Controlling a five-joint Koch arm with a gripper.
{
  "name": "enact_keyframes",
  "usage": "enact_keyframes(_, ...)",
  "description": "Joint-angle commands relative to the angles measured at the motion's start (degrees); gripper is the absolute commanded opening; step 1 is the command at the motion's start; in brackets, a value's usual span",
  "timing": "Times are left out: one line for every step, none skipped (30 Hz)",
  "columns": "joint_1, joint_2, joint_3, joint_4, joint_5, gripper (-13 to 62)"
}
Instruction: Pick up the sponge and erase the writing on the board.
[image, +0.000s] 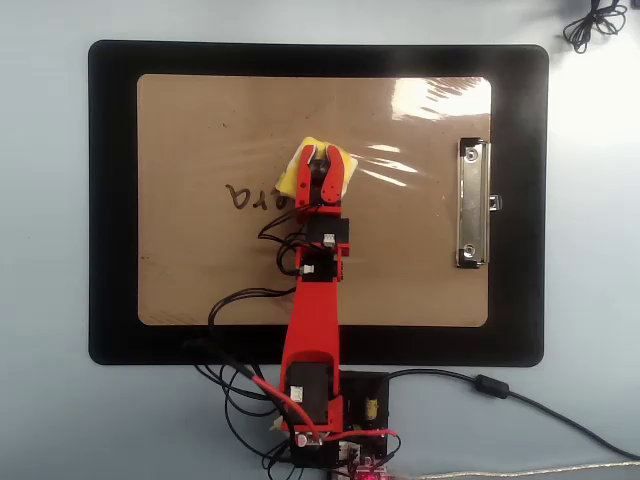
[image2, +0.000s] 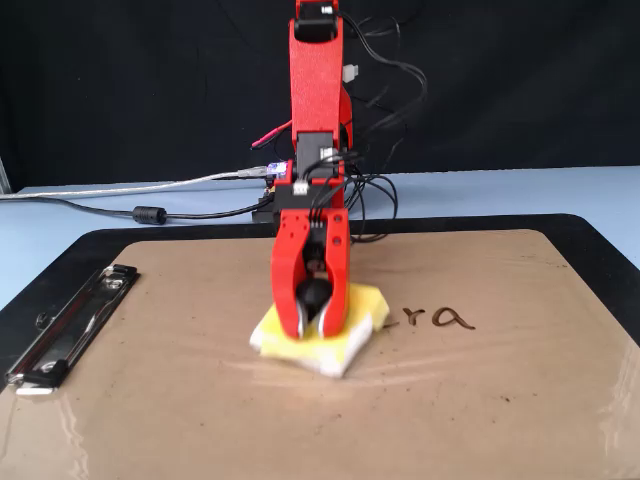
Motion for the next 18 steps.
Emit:
enact_keyframes(-0.8,4.0,7.6,-0.6,-0.9,-8.0)
enact_keyframes(-0.8,8.3,12.1,-0.9,-0.9,-8.0)
enact_keyframes(-1.1,12.8,17.1,-1.0,-0.9,-8.0)
enact_keyframes(-1.5,17.6,21.9,-1.0,-0.9,-8.0)
enact_keyframes(-2.1,22.9,27.2,-0.9,-0.9,-8.0)
enact_keyframes(-2.5,25.5,29.3,-0.9,-0.9,-8.0)
enact_keyframes(-2.7,26.1,30.0,-0.9,-0.9,-8.0)
enact_keyframes(-2.8,24.3,29.2,-1.1,-0.8,-8.0)
enact_keyframes(-2.9,21.4,26.0,-1.3,-0.8,-8.0)
enact_keyframes(-2.9,17.4,21.1,-1.1,-0.7,-8.0)
enact_keyframes(-3.0,11.2,14.5,-1.1,-0.7,-8.0)
enact_keyframes(-3.0,6.9,9.9,-1.1,-0.7,-8.0)
enact_keyframes(-3.1,3.3,6.2,-1.1,-0.7,-8.0)
enact_keyframes(-3.8,1.1,2.8,-1.0,-0.7,-8.0)
enact_keyframes(-4.7,1.6,2.5,-0.7,-0.7,-8.0)
enact_keyframes(-5.7,3.0,5.0,-0.6,-0.8,-8.0)
enact_keyframes(-6.7,8.0,11.1,-0.6,-0.8,-8.0)
enact_keyframes(-7.2,13.0,16.1,-0.4,-1.0,-8.0)
